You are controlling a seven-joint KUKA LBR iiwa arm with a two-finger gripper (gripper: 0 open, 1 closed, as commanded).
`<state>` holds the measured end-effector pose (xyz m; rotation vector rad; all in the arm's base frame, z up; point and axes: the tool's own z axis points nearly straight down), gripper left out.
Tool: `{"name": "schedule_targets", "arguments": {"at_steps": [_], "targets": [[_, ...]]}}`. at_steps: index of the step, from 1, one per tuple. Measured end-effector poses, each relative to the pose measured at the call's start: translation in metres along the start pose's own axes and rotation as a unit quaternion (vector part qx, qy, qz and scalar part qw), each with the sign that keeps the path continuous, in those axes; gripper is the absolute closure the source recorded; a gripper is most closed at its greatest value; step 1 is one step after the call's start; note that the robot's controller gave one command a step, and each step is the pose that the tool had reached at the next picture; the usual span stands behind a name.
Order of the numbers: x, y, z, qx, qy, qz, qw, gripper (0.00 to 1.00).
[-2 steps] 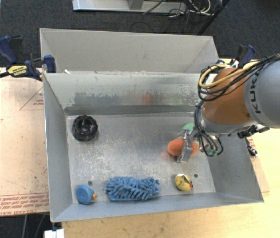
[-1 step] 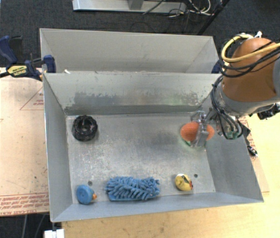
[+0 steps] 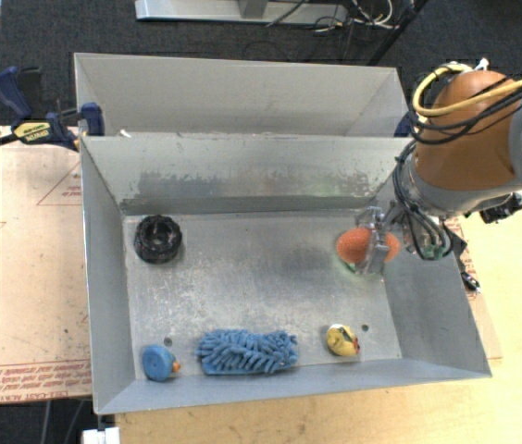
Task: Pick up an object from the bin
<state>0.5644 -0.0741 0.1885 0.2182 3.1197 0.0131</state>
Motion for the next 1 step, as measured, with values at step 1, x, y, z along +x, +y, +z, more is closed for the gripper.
{"name": "schedule_targets", "arguments": {"at_steps": [1], "targets": [[0.0040, -0.0133, -0.0408, 0.000, 0.0035, -0.004, 1.0000, 1.00]]}}
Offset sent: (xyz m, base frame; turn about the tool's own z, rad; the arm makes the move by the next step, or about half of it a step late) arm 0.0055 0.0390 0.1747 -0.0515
